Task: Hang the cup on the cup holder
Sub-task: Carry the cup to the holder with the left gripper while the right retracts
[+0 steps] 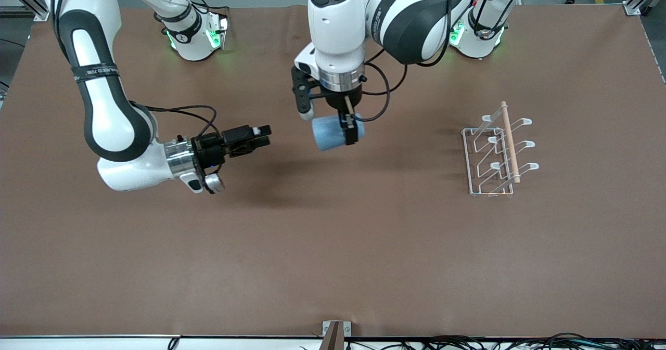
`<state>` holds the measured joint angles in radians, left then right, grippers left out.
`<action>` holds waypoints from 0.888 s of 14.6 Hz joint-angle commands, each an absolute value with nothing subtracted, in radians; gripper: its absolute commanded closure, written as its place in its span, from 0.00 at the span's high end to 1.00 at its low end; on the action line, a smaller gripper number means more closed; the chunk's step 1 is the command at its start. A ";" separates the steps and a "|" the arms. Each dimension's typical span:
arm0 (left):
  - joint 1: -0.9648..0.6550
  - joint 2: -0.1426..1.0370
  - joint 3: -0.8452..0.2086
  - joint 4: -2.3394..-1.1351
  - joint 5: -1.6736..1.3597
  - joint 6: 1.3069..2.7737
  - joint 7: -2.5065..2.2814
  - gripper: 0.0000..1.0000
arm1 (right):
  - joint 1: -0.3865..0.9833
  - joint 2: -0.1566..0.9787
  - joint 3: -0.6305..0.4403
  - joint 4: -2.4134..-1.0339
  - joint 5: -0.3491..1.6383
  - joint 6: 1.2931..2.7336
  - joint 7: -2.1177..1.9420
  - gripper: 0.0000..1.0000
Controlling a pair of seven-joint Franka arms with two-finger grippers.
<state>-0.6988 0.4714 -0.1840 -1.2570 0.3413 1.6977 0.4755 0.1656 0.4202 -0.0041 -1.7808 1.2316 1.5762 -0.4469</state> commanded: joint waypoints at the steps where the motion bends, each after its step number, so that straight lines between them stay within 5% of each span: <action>1: -0.695 0.456 -0.183 -1.266 0.510 1.528 0.536 0.35 | 0.166 0.316 -0.060 -1.867 1.071 1.667 -0.446 1.00; 4: -0.635 0.463 -0.179 -1.310 0.598 1.361 0.640 0.32 | 0.150 0.227 -0.089 -1.930 0.811 1.824 -0.446 1.00; 13: -0.543 0.436 -0.190 -1.647 1.119 1.218 0.744 0.29 | -0.077 0.222 -0.137 -1.754 0.501 1.734 -0.398 1.00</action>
